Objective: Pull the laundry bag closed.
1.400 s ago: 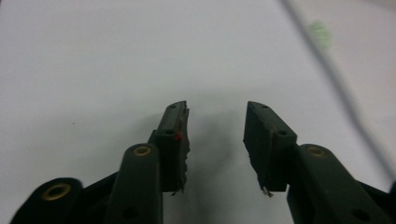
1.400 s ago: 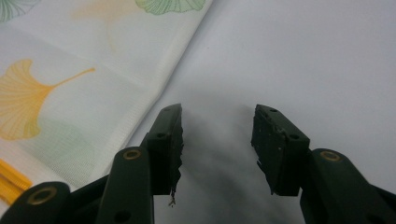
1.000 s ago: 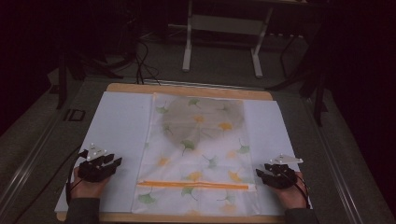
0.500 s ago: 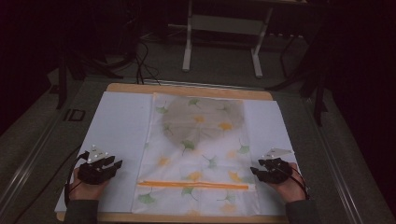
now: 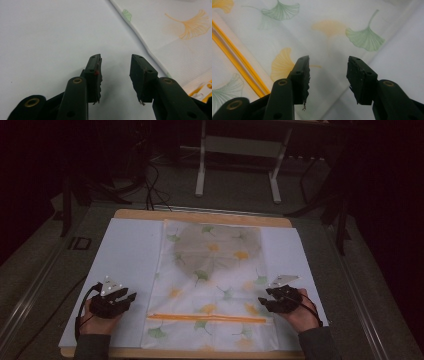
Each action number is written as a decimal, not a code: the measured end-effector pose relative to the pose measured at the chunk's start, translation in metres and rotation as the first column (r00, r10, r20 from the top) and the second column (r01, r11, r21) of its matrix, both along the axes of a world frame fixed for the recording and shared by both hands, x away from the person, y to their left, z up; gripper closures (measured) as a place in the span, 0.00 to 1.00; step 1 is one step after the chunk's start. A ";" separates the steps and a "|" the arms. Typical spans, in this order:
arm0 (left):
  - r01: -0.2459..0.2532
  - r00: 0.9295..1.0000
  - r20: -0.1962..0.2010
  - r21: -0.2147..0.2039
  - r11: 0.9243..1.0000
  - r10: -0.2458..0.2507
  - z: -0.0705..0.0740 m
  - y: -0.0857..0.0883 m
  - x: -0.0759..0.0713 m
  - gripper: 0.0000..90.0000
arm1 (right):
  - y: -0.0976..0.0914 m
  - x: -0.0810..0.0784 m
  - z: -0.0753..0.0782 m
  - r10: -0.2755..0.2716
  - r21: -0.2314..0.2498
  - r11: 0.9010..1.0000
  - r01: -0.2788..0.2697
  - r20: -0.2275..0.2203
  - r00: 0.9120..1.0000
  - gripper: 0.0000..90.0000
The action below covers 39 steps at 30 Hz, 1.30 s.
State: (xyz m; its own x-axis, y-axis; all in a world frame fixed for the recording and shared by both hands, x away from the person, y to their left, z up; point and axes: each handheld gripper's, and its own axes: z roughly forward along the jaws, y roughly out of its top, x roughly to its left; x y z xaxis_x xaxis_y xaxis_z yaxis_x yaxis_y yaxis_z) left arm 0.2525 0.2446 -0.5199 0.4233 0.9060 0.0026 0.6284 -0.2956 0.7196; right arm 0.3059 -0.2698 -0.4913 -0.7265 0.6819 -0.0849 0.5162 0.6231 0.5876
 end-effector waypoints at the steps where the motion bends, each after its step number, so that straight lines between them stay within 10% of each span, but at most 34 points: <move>1: -0.007 1.000 -0.002 -0.003 1.000 0.007 -0.001 0.000 0.000 0.67 | 0.005 0.001 0.001 0.015 -0.010 1.000 -0.015 0.000 1.000 0.58; 22: 0.008 1.000 -0.013 -0.017 1.000 -0.008 0.000 -0.001 -0.002 0.70 | 0.055 0.010 0.006 0.140 -0.030 0.990 -0.141 -0.026 0.990 0.56; 39: 0.015 1.000 -0.016 -0.014 1.000 -0.015 0.002 0.000 -0.001 0.70 | 0.111 0.008 0.003 0.284 -0.041 0.958 -0.285 -0.039 0.958 0.60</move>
